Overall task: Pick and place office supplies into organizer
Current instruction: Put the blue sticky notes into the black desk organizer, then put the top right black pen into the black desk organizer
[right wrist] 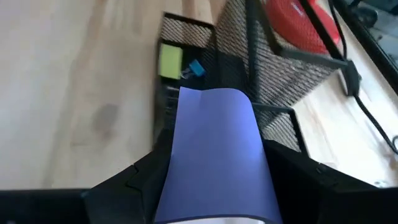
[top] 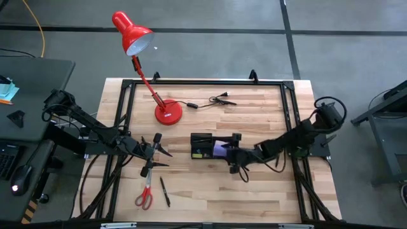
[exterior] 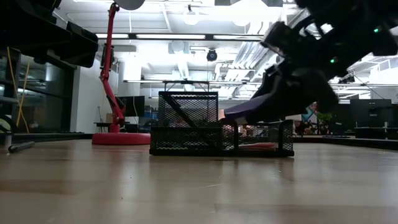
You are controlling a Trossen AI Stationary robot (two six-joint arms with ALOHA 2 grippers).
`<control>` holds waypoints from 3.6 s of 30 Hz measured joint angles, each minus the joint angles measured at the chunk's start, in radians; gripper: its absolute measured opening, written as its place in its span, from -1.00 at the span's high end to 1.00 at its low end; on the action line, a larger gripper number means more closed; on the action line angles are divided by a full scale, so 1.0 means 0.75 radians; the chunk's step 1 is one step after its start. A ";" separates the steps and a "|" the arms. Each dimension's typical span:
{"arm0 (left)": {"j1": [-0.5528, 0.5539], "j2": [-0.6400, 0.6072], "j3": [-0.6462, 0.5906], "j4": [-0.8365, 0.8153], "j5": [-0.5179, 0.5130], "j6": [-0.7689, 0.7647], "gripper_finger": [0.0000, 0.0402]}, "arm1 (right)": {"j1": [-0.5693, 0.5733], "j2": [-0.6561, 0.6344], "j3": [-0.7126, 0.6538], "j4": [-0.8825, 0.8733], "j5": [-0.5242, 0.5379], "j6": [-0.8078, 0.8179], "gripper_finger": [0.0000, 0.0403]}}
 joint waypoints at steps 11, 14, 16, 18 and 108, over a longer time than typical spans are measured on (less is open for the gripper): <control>0.000 0.000 0.000 0.000 0.000 0.000 0.08 | -0.127 -0.001 0.001 -0.042 -0.108 0.104 -0.10; 0.000 0.000 0.000 0.000 0.000 0.000 0.08 | -0.139 -0.001 0.001 -0.041 -0.150 0.100 -0.16; 0.000 0.000 0.000 0.000 0.000 0.000 0.08 | -0.139 -0.001 0.001 -0.042 -0.152 0.086 -0.24; 0.000 0.000 0.000 0.000 0.000 0.000 0.08 | -0.139 -0.001 0.001 -0.033 -0.135 0.072 -0.34; 0.000 -0.001 0.000 -0.001 0.000 0.000 0.08 | 0.959 0.461 0.808 -2.339 -0.064 3.376 -0.92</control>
